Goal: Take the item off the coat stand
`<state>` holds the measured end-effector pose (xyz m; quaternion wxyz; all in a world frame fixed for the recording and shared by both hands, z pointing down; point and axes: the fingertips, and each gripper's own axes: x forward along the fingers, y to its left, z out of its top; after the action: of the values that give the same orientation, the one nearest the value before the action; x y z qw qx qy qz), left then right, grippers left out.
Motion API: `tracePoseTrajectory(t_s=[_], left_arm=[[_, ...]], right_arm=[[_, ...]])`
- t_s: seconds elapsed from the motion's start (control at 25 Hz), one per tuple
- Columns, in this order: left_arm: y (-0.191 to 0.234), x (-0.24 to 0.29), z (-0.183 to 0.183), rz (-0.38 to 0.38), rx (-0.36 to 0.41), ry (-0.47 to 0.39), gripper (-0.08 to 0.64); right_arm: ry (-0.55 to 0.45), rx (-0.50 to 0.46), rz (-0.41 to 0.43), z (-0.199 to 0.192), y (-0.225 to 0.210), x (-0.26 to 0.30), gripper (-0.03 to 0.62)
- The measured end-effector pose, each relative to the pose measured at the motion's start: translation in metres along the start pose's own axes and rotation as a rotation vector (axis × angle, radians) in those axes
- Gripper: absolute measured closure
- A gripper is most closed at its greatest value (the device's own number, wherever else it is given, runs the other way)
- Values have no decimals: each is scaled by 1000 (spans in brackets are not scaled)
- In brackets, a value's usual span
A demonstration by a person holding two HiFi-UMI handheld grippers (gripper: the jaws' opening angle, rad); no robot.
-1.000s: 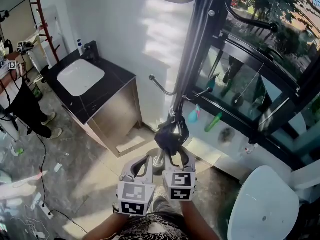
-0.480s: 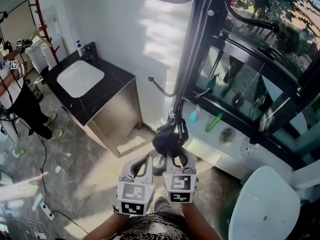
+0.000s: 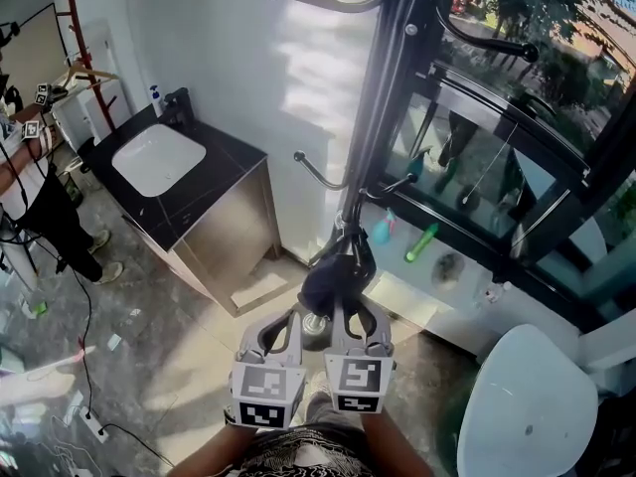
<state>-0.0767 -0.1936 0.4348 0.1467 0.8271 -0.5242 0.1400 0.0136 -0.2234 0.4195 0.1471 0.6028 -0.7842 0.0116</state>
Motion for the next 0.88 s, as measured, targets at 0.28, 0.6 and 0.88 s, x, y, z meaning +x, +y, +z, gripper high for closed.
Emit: tracePoseTrajectory(t_s=[0.28, 0.6, 0.88], left_arm=[[-7, -11, -2, -20, 5, -7, 557], [-18, -23, -8, -33, 3, -14, 557], [-26, -34, -12, -32, -3, -17, 555]], right_arm=[[-41, -35, -8, 3, 6, -19, 558], [-63, -42, -30, 3, 8, -46, 558], [-90, -44, -47, 5, 8, -68, 558]])
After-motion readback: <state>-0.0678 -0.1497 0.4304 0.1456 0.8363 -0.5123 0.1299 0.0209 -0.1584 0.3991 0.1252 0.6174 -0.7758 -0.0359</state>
